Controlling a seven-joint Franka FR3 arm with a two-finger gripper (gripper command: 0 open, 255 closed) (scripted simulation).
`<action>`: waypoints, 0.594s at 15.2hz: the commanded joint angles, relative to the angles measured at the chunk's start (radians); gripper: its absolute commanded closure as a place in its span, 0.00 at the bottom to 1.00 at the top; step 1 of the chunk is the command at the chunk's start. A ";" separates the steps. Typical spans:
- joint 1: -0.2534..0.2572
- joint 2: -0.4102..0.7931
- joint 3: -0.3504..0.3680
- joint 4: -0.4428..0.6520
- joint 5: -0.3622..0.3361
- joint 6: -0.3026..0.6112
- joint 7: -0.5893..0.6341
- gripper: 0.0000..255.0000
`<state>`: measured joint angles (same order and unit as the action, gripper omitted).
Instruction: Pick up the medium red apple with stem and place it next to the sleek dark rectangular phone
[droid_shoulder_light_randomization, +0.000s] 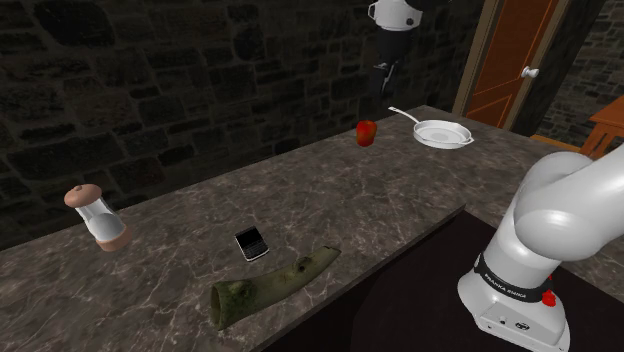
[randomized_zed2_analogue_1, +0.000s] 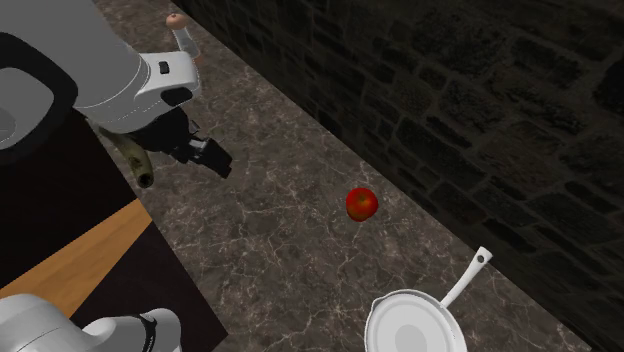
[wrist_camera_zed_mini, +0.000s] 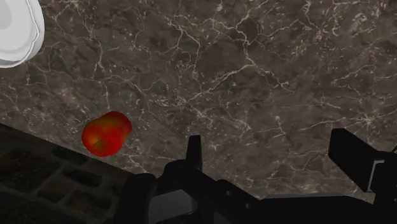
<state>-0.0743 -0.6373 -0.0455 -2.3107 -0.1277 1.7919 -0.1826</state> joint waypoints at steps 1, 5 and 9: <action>-0.012 0.049 -0.029 0.008 -0.010 0.044 -0.022 0.00; -0.035 0.157 -0.090 0.040 -0.020 0.123 -0.069 0.00; -0.054 0.276 -0.148 0.090 -0.016 0.194 -0.121 0.00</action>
<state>-0.1207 -0.3773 -0.1771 -2.2240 -0.1426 1.9719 -0.2865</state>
